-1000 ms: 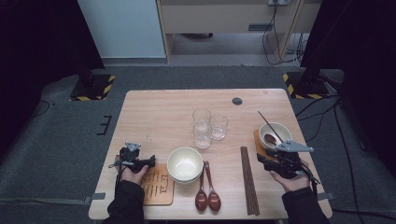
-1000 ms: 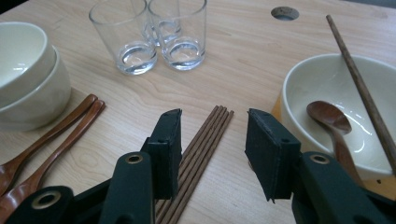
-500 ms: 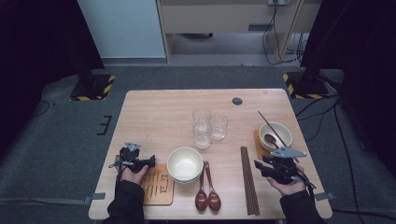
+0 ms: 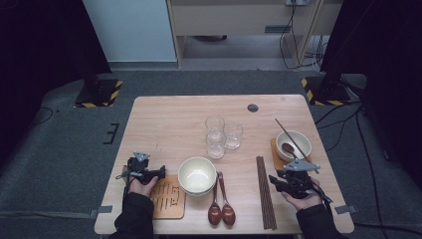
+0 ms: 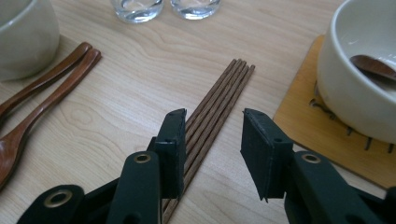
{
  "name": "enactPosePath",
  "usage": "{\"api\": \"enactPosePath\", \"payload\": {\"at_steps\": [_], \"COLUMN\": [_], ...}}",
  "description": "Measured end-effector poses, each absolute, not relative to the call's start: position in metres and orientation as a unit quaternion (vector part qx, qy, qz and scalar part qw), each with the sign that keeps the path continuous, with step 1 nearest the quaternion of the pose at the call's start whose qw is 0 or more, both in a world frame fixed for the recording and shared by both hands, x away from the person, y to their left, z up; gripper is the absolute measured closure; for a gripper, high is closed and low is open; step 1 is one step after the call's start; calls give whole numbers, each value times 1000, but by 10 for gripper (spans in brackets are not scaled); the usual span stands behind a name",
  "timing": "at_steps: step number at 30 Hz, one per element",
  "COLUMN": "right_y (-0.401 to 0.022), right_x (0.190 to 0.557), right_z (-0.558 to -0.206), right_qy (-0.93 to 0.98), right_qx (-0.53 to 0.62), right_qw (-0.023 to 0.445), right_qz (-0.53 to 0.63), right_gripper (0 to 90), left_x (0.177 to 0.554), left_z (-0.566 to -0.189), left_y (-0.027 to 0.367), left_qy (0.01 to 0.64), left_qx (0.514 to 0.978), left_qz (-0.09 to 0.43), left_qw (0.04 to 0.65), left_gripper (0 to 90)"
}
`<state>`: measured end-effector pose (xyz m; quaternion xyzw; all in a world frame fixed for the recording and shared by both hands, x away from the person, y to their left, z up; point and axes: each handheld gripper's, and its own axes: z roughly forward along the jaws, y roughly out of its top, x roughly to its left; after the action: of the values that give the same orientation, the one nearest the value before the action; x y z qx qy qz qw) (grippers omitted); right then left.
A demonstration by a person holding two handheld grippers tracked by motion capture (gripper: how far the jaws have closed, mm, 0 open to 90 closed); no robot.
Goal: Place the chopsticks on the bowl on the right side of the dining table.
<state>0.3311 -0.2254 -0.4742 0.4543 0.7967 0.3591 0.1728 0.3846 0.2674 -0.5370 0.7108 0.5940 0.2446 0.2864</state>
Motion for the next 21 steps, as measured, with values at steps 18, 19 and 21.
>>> {"api": "enactPosePath", "payload": {"at_steps": [18,19,21], "right_y": [-221,-221,-221], "right_x": [339,340,340], "right_z": [-495,-496,-497], "right_qy": [813,813,815], "right_qx": [456,458,458], "right_qw": [153,152,149], "right_qz": [327,326,322], "right_gripper": [652,653,657], "left_x": [385,385,385], "left_z": [-537,-537,-537], "left_y": [267,267,267], "left_qy": [594,594,594], "left_qx": [711,711,711], "left_qz": [245,245,245], "left_qw": [286,287,286], "left_gripper": [0,0,0]}}
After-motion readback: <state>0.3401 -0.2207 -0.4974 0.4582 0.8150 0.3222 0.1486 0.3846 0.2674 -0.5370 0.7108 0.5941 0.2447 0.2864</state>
